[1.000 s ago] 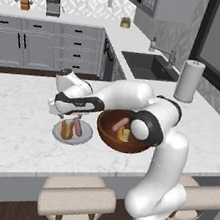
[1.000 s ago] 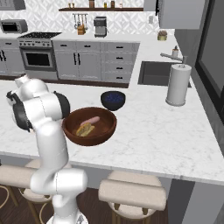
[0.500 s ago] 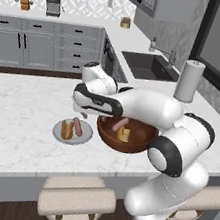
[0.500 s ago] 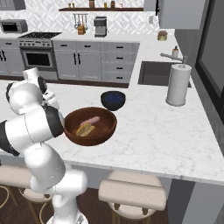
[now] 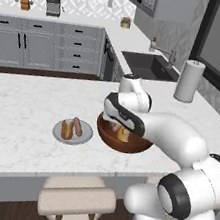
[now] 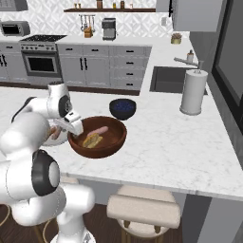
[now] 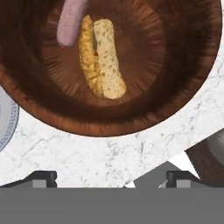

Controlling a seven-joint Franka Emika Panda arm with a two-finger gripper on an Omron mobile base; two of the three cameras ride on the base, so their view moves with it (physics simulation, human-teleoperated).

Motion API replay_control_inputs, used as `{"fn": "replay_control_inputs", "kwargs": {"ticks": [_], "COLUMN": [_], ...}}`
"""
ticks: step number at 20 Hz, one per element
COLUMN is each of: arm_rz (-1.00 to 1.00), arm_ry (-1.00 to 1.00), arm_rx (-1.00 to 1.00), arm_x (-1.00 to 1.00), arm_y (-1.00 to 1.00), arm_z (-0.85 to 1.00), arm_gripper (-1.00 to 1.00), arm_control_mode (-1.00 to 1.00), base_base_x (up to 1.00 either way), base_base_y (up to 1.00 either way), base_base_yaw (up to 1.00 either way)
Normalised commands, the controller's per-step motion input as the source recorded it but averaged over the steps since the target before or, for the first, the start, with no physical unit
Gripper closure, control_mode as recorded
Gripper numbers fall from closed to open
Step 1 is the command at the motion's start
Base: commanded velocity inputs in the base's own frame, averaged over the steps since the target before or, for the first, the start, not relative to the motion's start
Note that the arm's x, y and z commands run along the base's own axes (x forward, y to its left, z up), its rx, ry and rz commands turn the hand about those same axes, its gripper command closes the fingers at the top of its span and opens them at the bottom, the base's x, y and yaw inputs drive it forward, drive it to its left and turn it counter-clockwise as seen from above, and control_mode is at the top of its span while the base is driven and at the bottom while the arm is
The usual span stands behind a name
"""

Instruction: Place one bun and one sausage from the bowl on each plate.

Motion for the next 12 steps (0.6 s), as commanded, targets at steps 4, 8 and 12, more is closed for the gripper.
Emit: {"fn": "replay_control_inputs", "kwargs": {"ticks": [4, 8, 12], "arm_rz": [0.10, 0.29, 0.16], "arm_ry": [-0.03, 0.00, 0.03], "arm_rx": [0.04, 0.03, 0.00], "arm_x": [0.44, 0.82, 0.93], "arm_y": [-1.00, -0.89, -0.08], "arm_z": [-0.36, -0.42, -0.28], "arm_gripper": [-1.00, -1.00, -1.00], "arm_control_mode": [-1.00, -1.00, -1.00], "base_base_x": [0.00, 0.00, 0.00], "base_base_y": [0.00, 0.00, 0.00], "base_base_yaw": [0.00, 0.00, 0.00]}}
